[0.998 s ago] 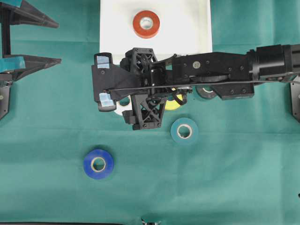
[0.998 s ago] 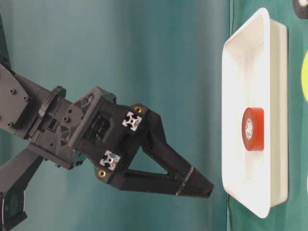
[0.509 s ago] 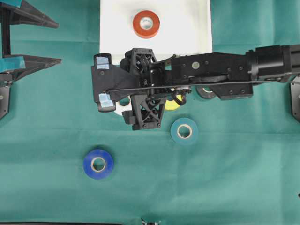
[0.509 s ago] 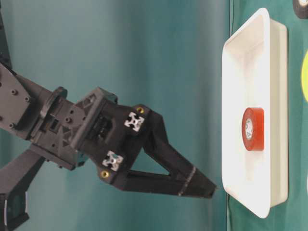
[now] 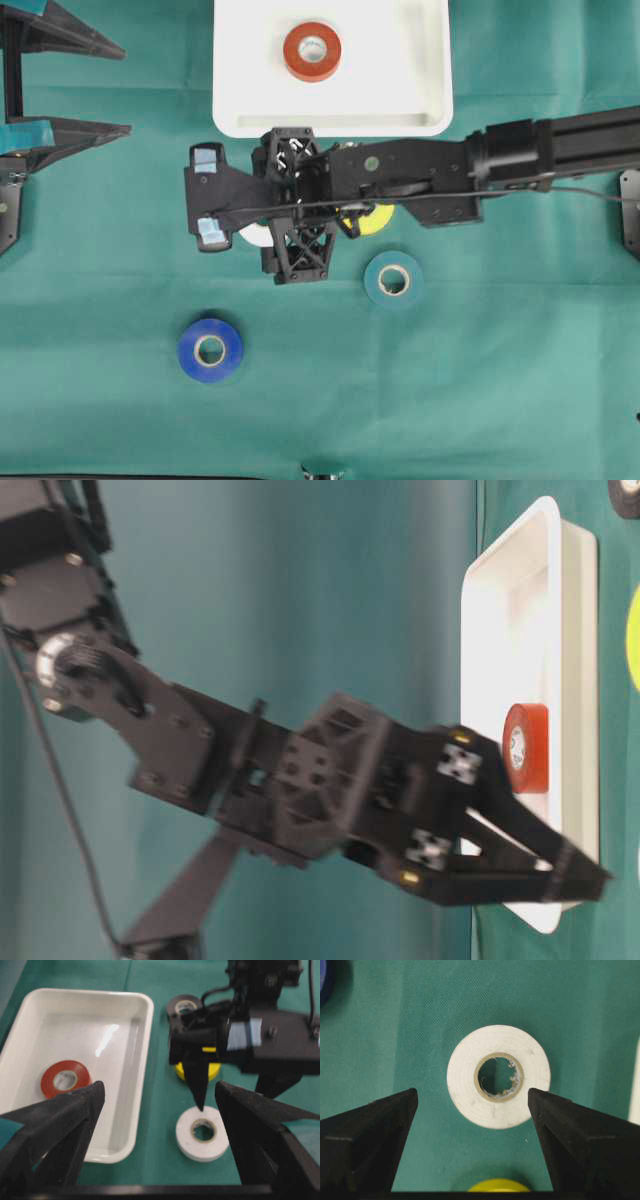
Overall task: Pick up the tape from a random location and place it into the white case.
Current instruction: 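Lower the right gripper onto the white roll and close on its rim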
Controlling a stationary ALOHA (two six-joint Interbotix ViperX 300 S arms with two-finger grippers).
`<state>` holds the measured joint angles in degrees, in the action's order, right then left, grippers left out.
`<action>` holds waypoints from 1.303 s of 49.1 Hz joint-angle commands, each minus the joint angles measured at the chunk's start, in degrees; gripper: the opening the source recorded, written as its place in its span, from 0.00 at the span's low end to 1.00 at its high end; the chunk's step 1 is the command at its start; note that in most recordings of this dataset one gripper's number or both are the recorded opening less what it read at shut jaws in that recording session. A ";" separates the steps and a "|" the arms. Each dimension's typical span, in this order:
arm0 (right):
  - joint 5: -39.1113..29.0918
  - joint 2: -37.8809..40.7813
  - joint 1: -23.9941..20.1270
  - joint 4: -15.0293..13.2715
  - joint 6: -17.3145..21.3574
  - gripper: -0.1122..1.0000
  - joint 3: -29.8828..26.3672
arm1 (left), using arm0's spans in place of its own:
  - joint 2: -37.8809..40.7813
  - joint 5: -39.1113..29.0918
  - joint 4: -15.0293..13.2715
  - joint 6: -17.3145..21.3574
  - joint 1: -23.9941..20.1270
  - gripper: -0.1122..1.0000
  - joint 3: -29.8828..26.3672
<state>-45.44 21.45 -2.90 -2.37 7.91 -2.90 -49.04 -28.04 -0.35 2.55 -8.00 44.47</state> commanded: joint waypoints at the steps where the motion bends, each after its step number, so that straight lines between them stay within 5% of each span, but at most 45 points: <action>1: 1.05 0.00 -0.18 0.18 0.18 0.90 -1.41 | 0.09 0.26 -0.18 -0.09 -0.09 0.98 -0.97; 46: 6.42 8.09 0.44 0.09 1.58 0.87 -0.18 | 0.53 0.26 -0.18 -0.09 -0.18 0.98 -0.97; 53: 6.59 8.09 0.44 0.00 1.49 0.78 -0.18 | 0.53 0.26 -0.09 -0.09 -0.18 0.98 -0.97; 64: 6.94 7.56 0.53 -0.18 1.49 0.45 -0.18 | 0.53 0.26 -0.18 -0.09 -0.70 0.98 -0.97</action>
<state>-39.02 30.59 -2.81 -2.29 9.40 -2.46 -48.60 -28.13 -0.44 2.55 -8.26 44.47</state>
